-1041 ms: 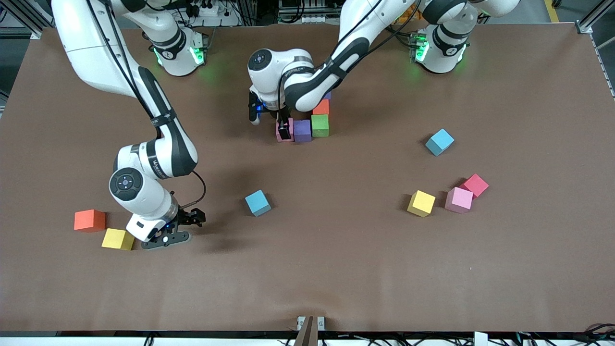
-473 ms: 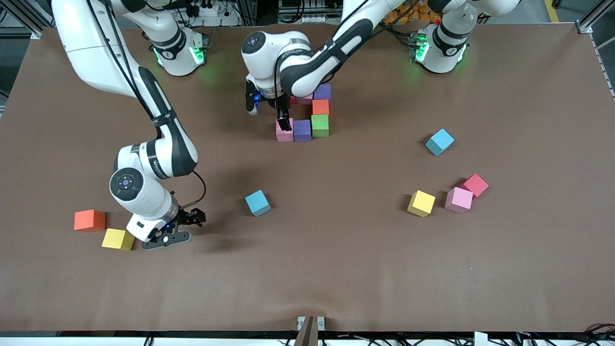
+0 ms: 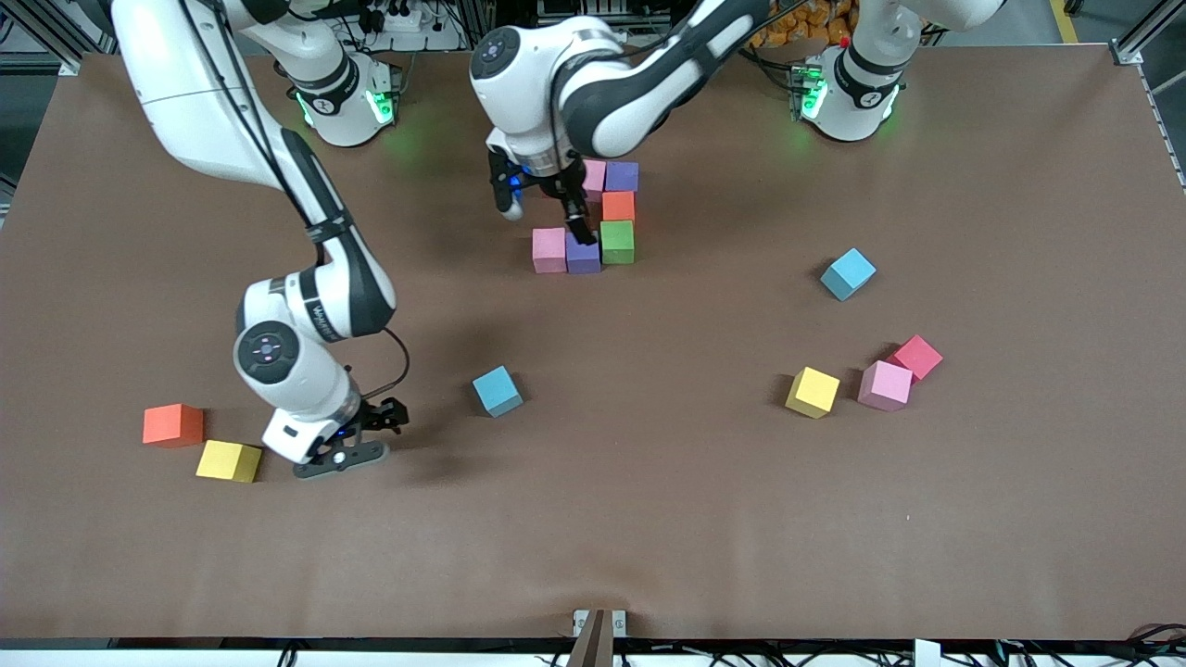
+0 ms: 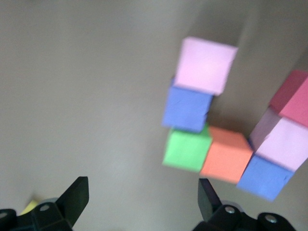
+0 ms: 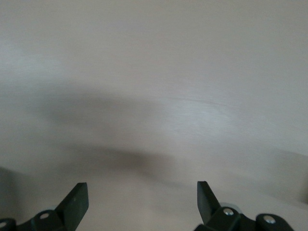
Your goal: Form number 2 with 11 blocks
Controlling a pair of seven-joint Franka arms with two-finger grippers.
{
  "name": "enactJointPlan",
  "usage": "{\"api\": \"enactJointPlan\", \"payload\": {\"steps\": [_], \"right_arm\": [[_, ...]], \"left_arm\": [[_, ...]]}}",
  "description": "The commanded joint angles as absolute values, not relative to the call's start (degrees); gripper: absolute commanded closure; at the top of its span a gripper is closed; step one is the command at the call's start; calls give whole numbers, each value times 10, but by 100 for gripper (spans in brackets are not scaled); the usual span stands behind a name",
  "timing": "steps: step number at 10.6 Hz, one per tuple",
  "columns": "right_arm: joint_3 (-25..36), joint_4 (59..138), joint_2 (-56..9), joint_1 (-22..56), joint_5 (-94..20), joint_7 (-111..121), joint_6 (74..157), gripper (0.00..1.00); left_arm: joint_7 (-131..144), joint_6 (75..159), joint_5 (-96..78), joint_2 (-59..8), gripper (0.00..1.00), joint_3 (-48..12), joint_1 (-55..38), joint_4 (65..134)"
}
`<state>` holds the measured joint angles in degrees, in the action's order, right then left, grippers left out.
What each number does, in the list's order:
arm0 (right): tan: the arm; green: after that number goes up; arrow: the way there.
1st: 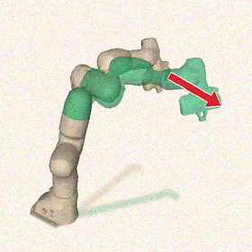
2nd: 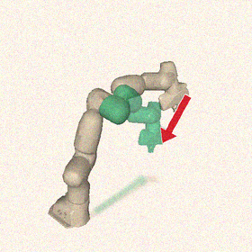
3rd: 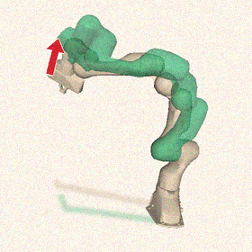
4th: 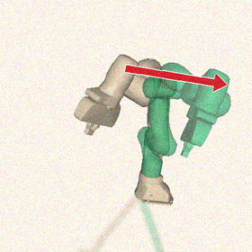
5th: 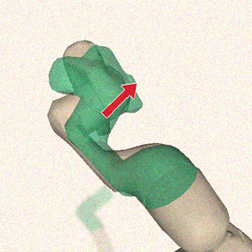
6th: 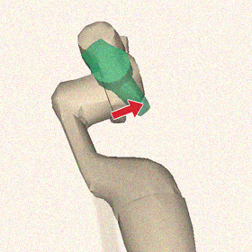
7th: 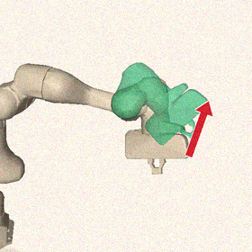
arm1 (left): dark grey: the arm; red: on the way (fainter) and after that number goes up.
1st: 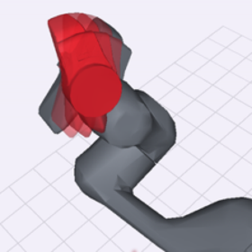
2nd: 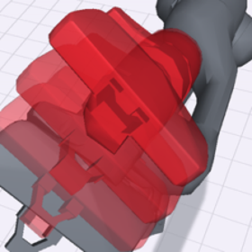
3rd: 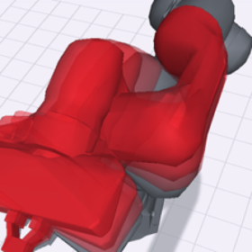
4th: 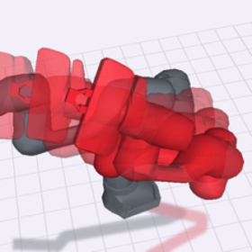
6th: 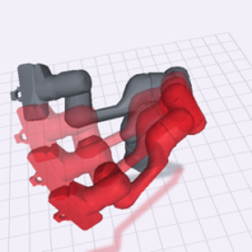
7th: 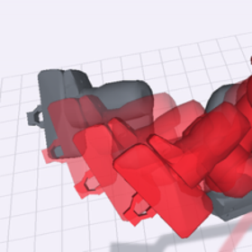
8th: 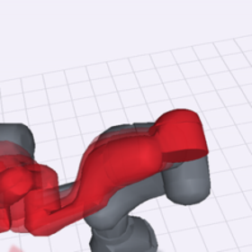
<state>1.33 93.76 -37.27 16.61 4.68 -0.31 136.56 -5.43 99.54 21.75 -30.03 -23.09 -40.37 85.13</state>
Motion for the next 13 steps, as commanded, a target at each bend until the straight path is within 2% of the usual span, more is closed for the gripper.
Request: {"api": "enactJointPlan", "payload": {"steps": [1,4,7,10,13], "right_arm": [[14,925,-377,220,61,-4,1372,0],[4,923,-370,229,54,131,1374,0],[-35,919,-372,229,54,149,1373,0],[-50,916,-374,253,8,144,1370,0],[-47,917,-386,272,11,137,1375,0]], "left_arm": [[-52,945,202,-251,0,-232,-339,854],[-53,910,201,-243,0,-233,-253,825],[-55,903,203,-239,0,-232,-166,817],[-22,901,200,-241,0,-232,-116,840],[18,930,185,-224,0,-239,-35,885]]}}
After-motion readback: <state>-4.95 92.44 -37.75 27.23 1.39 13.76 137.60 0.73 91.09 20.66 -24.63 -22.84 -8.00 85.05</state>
